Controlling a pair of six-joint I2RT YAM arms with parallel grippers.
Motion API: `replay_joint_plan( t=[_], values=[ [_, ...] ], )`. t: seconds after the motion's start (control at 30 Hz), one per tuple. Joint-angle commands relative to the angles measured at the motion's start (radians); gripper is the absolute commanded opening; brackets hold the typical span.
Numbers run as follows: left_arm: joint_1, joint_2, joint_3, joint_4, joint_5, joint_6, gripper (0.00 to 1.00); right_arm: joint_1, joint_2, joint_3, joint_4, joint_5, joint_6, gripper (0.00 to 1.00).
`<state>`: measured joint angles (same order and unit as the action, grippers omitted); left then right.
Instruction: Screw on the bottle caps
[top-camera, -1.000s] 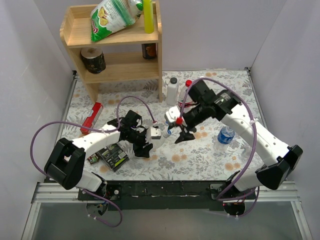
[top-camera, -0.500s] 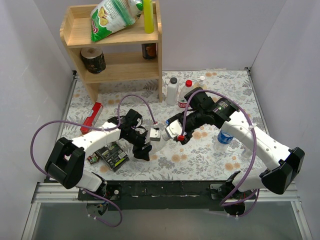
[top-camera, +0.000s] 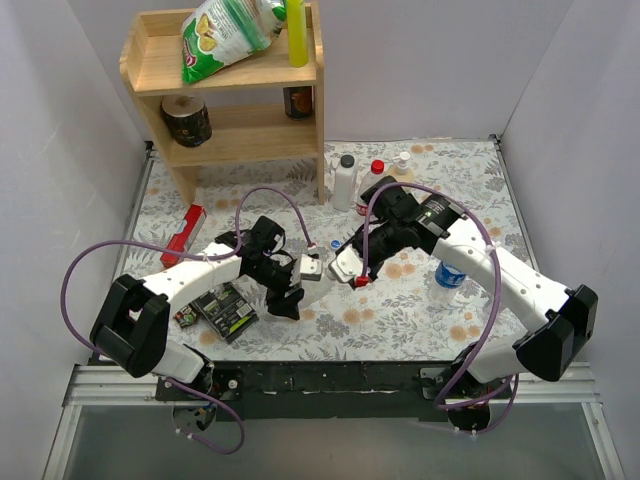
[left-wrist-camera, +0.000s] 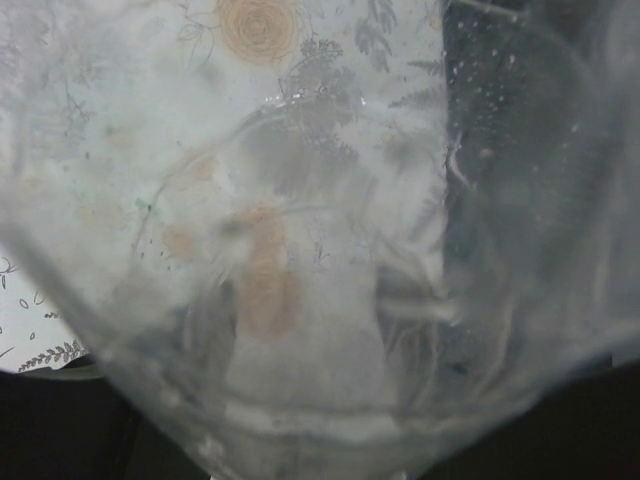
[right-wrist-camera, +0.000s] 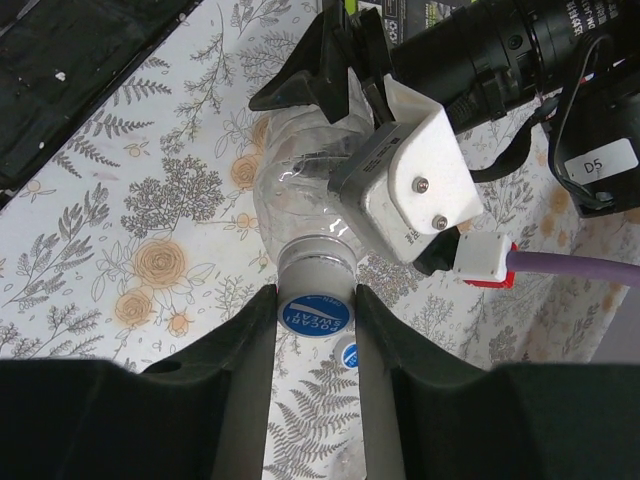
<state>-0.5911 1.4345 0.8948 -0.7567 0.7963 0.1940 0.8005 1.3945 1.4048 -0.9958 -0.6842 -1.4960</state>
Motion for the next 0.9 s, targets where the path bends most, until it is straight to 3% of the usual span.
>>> replay_joint_plan(
  t=[0.0,0.13,0.2,0.27,0.33,0.37,0.4,0.5,0.6,0.63,0.7,0.8,0.87],
  values=[
    [0.001,-0.014,0.033,0.033,0.049,0.016,0.00,0.005,0.026,0.034,-0.032,-0.018,0.005,0.36],
    [0.002,-0.038,0.013,0.088,0.012,-0.025,0.00,0.005,0.080,0.075,-0.009,-0.003,0.152,0.09],
    [0.002,-0.057,-0.022,0.190,-0.031,-0.091,0.00,-0.003,0.158,0.156,0.016,0.011,0.395,0.02],
    [0.002,-0.104,-0.051,0.338,-0.130,-0.223,0.00,-0.042,0.280,0.257,-0.007,-0.027,0.572,0.01],
    [-0.001,-0.137,-0.097,0.437,-0.216,-0.293,0.00,-0.075,0.386,0.435,-0.085,-0.110,0.880,0.01],
    [-0.007,-0.166,-0.114,0.538,-0.333,-0.386,0.00,-0.107,0.472,0.475,-0.093,-0.139,1.017,0.01],
    [-0.009,-0.177,-0.126,0.577,-0.385,-0.425,0.00,-0.122,0.475,0.415,-0.061,-0.179,1.235,0.01],
    [-0.013,-0.181,-0.143,0.622,-0.488,-0.528,0.00,-0.158,0.480,0.343,0.089,-0.340,1.453,0.01],
    [-0.013,-0.169,-0.138,0.554,-0.465,-0.551,0.00,-0.185,0.465,0.417,0.100,-0.402,1.372,0.25],
    [-0.012,-0.174,-0.140,0.531,-0.448,-0.548,0.00,-0.201,0.450,0.468,0.108,-0.423,1.278,0.51],
    [-0.010,-0.198,-0.160,0.481,-0.393,-0.524,0.00,-0.242,0.388,0.493,0.105,-0.434,1.153,0.75],
    [0.022,-0.229,-0.165,0.404,-0.260,-0.440,0.00,-0.276,0.249,0.381,0.175,-0.442,0.958,0.91],
    [0.057,-0.261,-0.146,0.350,-0.107,-0.398,0.00,-0.276,0.128,0.218,0.311,-0.437,0.918,0.91]
  ],
)
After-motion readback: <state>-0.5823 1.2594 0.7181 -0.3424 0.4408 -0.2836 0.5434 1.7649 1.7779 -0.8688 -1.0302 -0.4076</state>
